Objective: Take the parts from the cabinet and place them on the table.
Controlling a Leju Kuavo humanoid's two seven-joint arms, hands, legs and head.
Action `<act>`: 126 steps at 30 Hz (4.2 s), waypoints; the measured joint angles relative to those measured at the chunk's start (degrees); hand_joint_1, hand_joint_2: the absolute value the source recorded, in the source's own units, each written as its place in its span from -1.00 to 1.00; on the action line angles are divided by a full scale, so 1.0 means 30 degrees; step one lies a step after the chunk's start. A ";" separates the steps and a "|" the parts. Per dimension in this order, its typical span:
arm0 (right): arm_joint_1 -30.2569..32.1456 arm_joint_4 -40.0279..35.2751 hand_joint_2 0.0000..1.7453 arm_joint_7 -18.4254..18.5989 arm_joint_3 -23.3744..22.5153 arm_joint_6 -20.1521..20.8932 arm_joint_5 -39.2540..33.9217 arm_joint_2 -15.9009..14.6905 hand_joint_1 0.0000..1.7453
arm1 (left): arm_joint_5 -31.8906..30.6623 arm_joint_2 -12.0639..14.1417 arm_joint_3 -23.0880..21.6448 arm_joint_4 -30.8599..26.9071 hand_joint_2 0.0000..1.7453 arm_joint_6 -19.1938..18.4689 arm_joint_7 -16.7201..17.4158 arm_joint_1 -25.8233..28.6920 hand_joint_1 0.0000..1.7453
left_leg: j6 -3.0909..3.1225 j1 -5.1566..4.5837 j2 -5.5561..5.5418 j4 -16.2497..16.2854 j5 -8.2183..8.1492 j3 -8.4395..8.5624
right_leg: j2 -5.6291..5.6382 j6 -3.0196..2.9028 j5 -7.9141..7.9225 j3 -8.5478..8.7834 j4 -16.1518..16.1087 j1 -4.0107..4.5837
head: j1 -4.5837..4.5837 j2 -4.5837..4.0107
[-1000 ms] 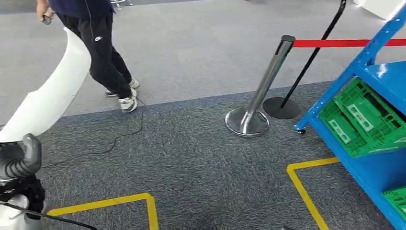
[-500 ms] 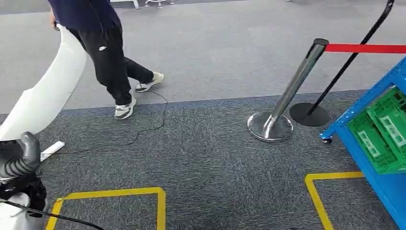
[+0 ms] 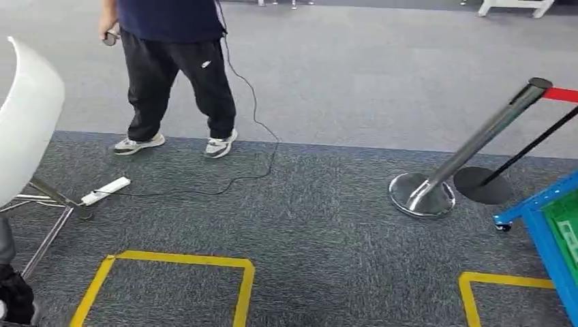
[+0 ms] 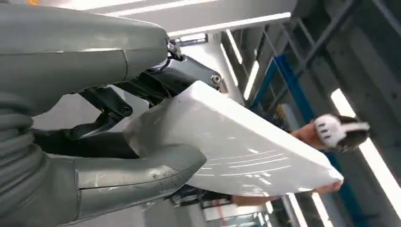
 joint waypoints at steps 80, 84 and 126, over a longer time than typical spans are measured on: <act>-0.0048 0.0007 -1.00 0.0492 0.0998 0.0218 0.0319 0.0597 -1.00 | -0.1013 -0.1741 0.1332 -0.1967 1.00 -0.0117 0.0648 0.1849 1.00 | -0.0996 0.0069 0.0136 0.4278 -0.1521 -0.1701 | -0.0856 -0.0733 0.2866 0.2527 -0.5490 -0.0180 | -0.0234 0.0000; -0.0089 0.0007 -1.00 0.0556 0.0896 0.0204 0.0311 0.0611 -1.00 | -0.0868 -0.1231 0.0655 -0.1923 1.00 0.0196 0.0656 0.1586 1.00 | -0.0612 -0.0120 0.1345 0.0046 -0.0342 0.0417 | -0.1321 -0.0455 0.2763 0.2522 -0.5389 0.0061 | -0.0219 0.0007; 0.0031 0.0007 -1.00 0.0083 0.0627 0.0124 0.0181 0.0655 -1.00 | -0.0693 -0.0218 -0.0743 -0.1042 1.00 0.0698 0.0663 0.0920 1.00 | 0.0040 0.0058 -0.0623 -0.0034 -0.0004 0.0101 | 0.0073 0.0182 0.1676 0.0633 -0.1624 -0.0144 | -0.0074 0.0000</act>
